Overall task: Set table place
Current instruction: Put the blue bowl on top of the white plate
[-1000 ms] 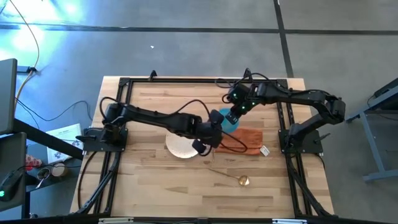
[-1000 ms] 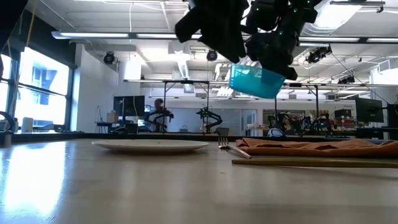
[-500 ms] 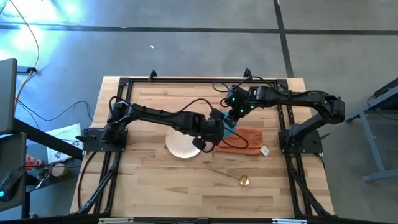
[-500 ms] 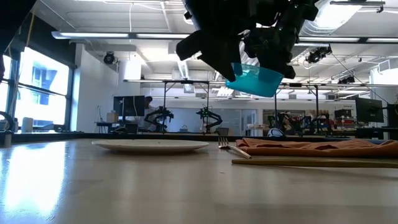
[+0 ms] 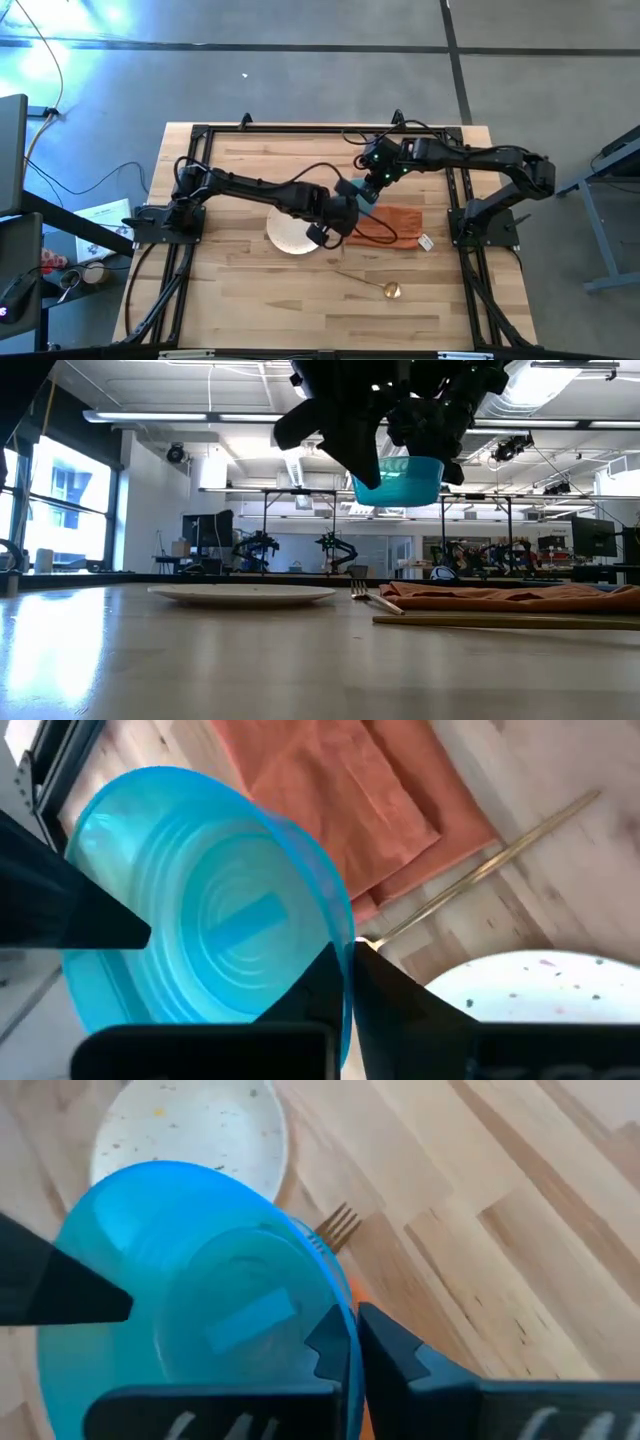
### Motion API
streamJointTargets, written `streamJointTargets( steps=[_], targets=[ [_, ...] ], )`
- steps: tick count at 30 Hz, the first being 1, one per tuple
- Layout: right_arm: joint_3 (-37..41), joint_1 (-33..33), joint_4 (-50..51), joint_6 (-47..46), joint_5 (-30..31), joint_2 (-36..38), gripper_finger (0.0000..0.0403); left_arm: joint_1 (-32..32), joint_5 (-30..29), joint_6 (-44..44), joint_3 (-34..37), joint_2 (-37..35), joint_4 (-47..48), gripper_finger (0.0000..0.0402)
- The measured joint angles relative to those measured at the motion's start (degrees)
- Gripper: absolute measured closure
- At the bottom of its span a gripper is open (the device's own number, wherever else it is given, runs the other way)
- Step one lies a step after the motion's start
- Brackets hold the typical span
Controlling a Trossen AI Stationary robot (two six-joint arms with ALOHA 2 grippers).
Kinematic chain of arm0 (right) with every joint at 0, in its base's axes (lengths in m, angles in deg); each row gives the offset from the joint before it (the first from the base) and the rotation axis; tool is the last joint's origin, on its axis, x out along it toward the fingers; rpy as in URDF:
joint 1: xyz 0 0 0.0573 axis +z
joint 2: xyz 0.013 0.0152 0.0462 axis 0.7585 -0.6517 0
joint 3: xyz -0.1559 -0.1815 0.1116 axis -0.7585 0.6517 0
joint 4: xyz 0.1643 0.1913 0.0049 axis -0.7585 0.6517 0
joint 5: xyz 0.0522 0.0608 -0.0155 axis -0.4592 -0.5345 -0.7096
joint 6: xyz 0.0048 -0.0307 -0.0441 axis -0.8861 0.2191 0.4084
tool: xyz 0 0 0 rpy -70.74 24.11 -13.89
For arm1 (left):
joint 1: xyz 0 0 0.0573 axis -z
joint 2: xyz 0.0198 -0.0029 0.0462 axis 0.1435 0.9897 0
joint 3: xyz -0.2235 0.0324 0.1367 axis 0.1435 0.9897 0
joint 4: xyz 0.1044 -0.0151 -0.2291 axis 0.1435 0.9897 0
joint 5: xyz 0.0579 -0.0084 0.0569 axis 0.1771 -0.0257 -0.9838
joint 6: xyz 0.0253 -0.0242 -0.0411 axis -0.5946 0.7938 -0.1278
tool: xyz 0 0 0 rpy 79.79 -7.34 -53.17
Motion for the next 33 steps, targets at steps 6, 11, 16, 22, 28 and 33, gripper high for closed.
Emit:
streamJointTargets(
  steps=[6, 11, 16, 22, 28, 33],
  targets=[
    [-5.9, 0.0, 6.4, 3.8, -1.7, 1.6, 0.0349, -0.1, -0.8, 6.6, -0.2, -0.1, 2.6, 0.04],
    [-15.7, 0.0, 16.2, 7.9, 1.8, 4.0, 0.0293, -0.1, -0.8, 20.4, -0.2, -0.1, 10.2, 0.0402],
    [-25.1, 0.0, 25.9, 10.1, 15.0, 7.0, 0.0256, 0.1, -0.7, 33.4, -0.2, -0.5, 18.8, 0.0401],
    [-31.4, 0.0, 32.6, 8.1, 22.1, 12.0, 0.0238, 3.9, 0.0, 46.0, 5.2, -3.1, 18.6, 0.0401],
    [-30.0, 0.0, 32.6, 5.3, 22.9, 17.5, 0.0238, 8.7, 3.1, 57.1, 17.4, -7.4, 9.1, 0.0401],
    [-27.2, 0.0, 32.1, 3.2, 22.9, 18.9, 0.0237, 9.2, 4.5, 60.3, 22.9, -8.3, 4.5, 0.0401]
  ],
)
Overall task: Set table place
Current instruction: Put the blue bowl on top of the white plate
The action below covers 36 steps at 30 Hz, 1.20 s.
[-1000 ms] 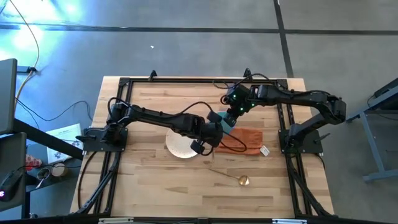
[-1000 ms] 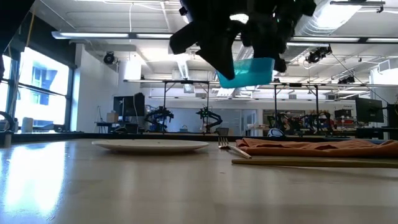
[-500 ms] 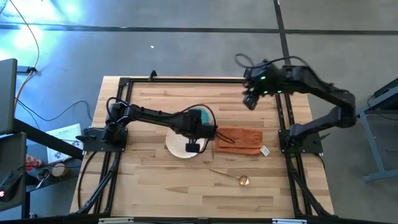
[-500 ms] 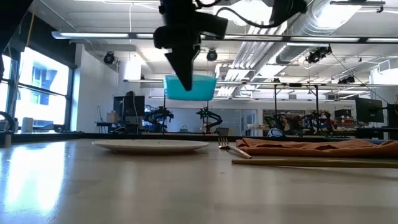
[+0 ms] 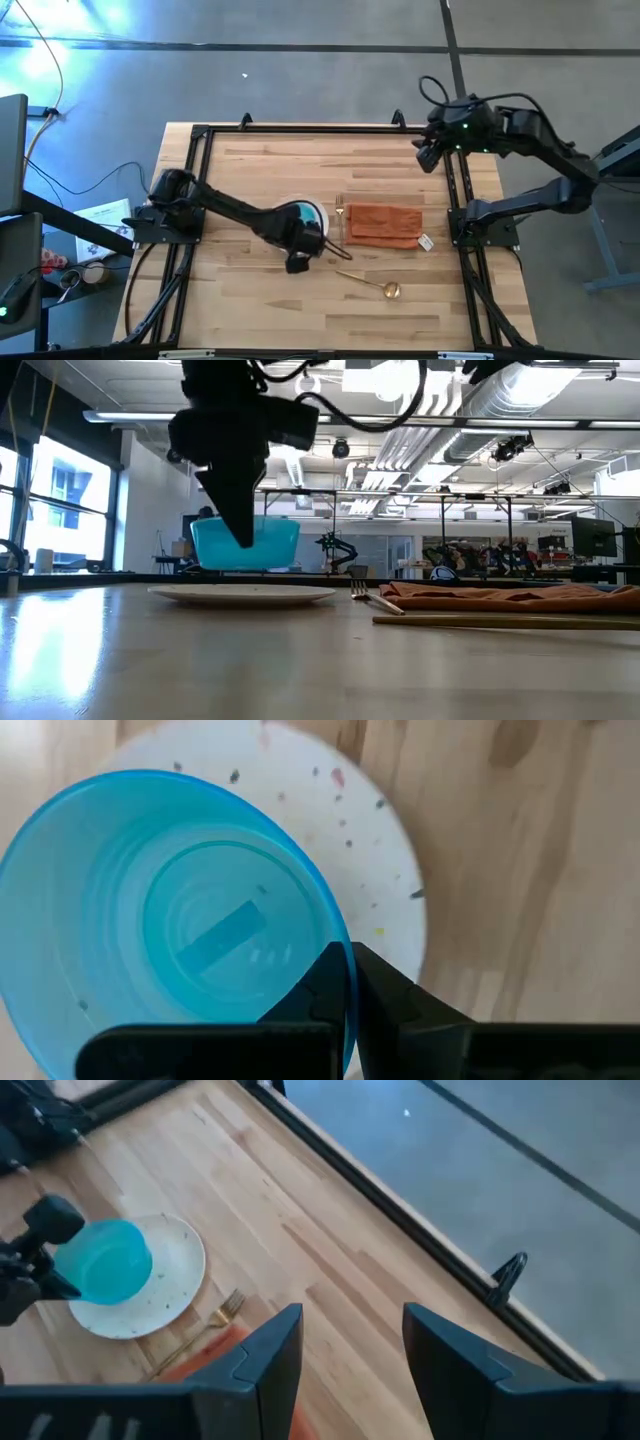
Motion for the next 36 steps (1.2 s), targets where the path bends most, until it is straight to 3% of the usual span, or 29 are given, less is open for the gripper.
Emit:
streamJointTargets(
  steps=[13, 29, 36],
  targets=[
    [10.0, 0.0, -2.4, -3.6, -1.6, -0.1, 0.0237, -3.0, 3.0, -3.7, 1.7, 0.1, -5.2, 0.0401],
    [10.2, 0.0, -4.2, -3.8, -1.9, 0.0, 0.0237, -2.9, 5.0, -4.1, 6.0, 0.4, -8.4, 0.04],
    [10.2, 0.0, -4.2, -4.1, -1.9, 0.0, 0.0237, -2.9, 6.1, -4.2, 6.0, 0.0, -8.2, 0.0367]
  ],
)
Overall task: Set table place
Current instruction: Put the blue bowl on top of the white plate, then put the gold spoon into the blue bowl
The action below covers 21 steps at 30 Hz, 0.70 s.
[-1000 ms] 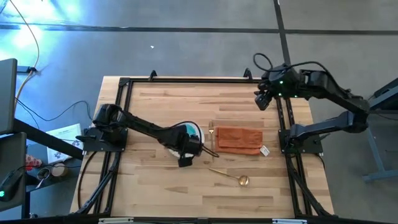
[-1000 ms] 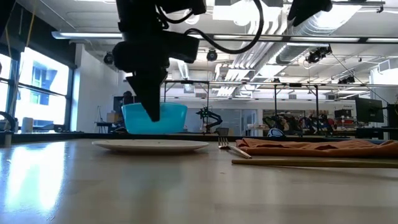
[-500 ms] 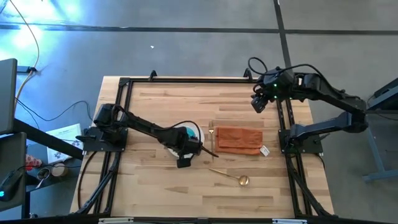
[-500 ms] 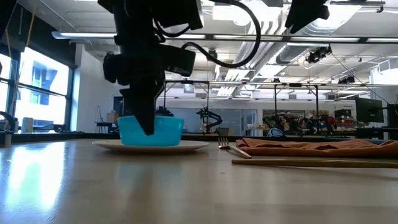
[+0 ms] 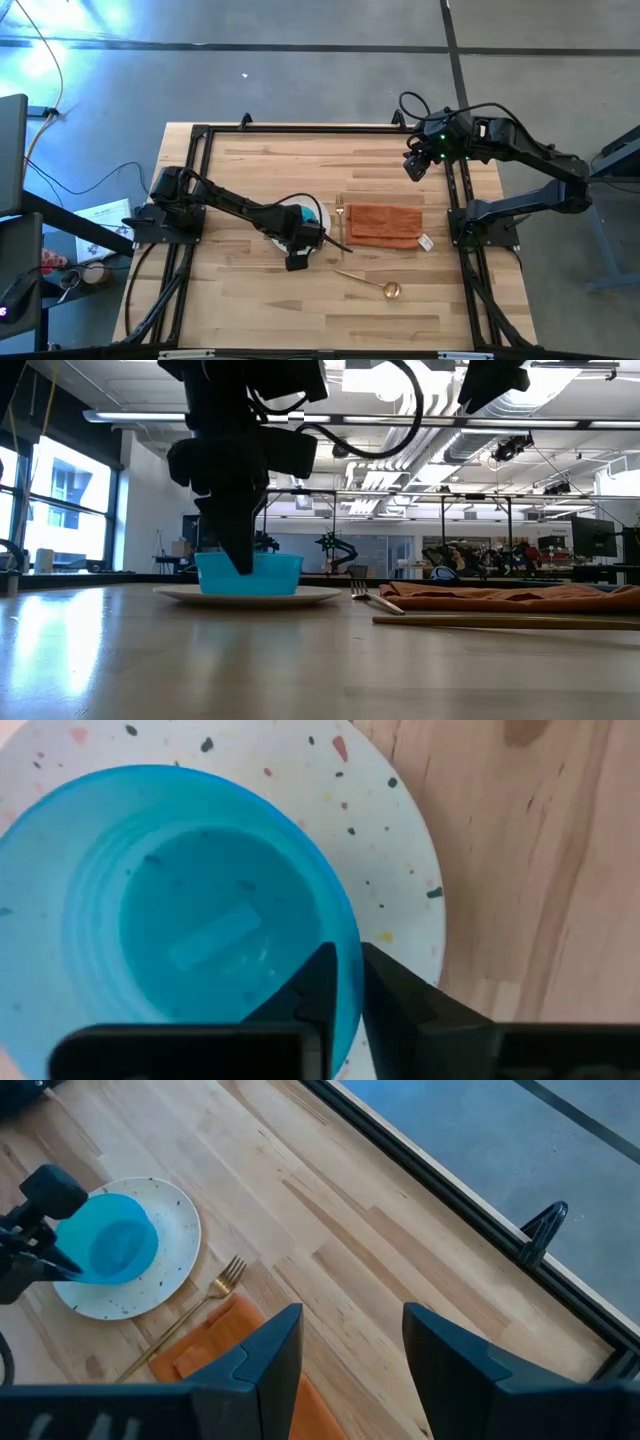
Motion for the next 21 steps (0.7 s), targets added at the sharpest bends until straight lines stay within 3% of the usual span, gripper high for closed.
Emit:
streamJointTargets(
  steps=[13, 21],
  targets=[
    [0.0, 0.1, 2.3, -1.8, -0.1, 0.0, 0.0237, 0.0, -1.5, 1.3, -3.5, -5.9, 0.3, 0.0253],
    [0.0, 2.3, 6.2, -4.2, 0.2, 0.0, 0.0237, 0.0, -2.1, -12.2, -10.3, -4.7, -2.5, 0.0235]
  ],
)
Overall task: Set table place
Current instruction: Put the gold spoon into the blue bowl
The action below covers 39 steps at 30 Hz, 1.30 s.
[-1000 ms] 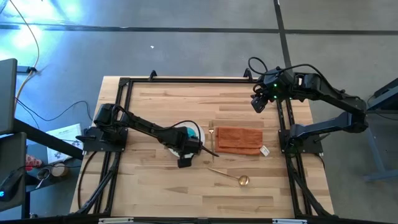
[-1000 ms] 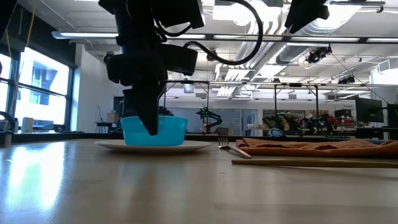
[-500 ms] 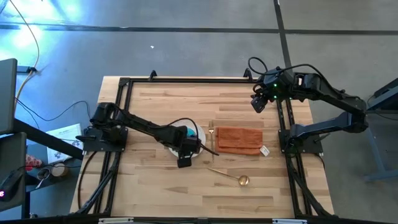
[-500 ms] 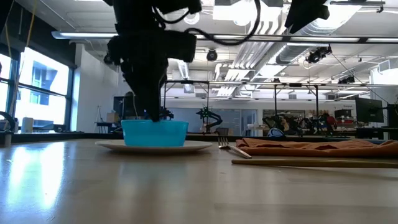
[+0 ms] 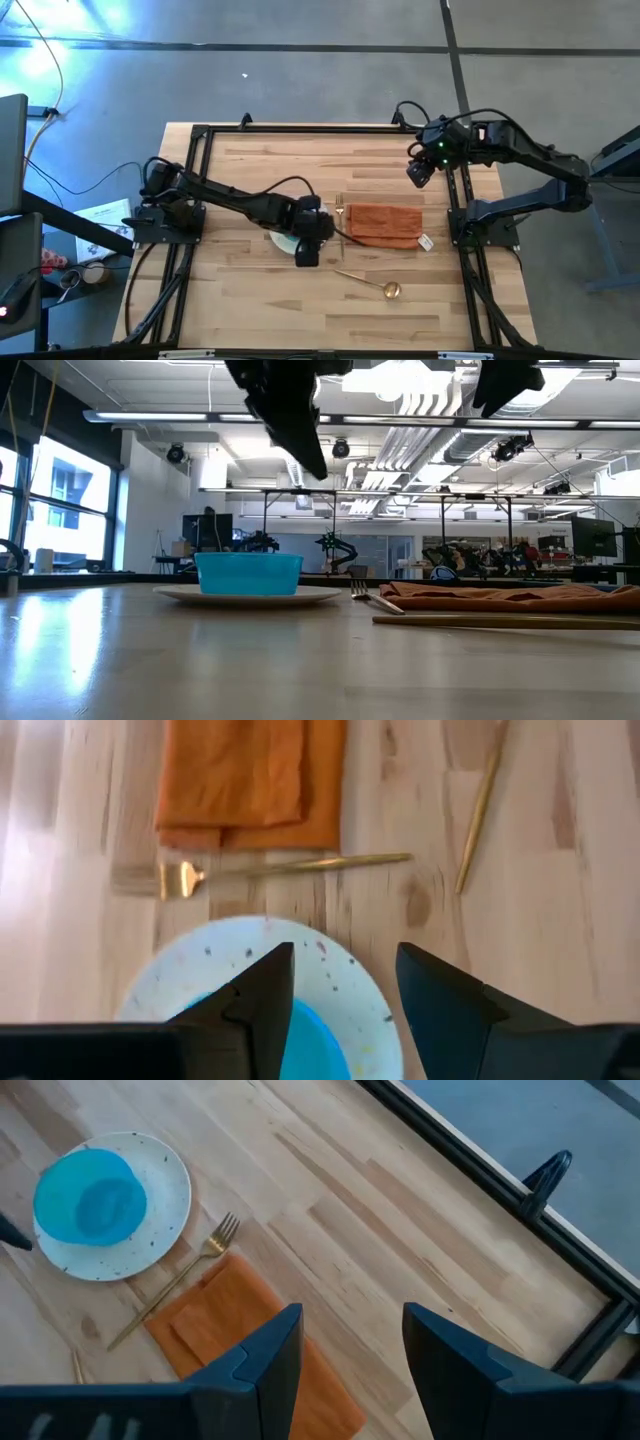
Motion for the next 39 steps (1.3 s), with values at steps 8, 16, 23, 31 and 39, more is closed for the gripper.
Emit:
streamJointTargets(
  steps=[8, 16, 23, 31, 39],
  targets=[
    [3.3, 5.7, 0.3, -6.0, -2.7, -0.1, 0.0237, 0.0, -4.5, 0.1, -5.5, 0.7, 7.3, 0.0236],
    [24.4, 23.7, -20.5, -24.5, -12.2, -2.8, 0.0238, -1.7, -15.3, 6.3, -9.8, -2.9, 29.0, 0.0236],
    [29.8, 36.2, -32.9, -37.6, -21.7, -14.9, 0.0255, -7.2, -17.9, 7.4, -8.2, -9.3, 33.8, 0.0236],
    [19.6, 40.5, -33.4, -34.9, -20.5, -28.0, 0.0256, -13.8, -17.8, 1.2, -8.0, -15.0, 33.2, 0.0236],
    [13.2, 40.0, -32.9, -29.4, -20.3, -39.9, 0.0217, -16.6, -15.9, -3.9, -8.0, -16.2, 32.7, 0.0236]
  ],
)
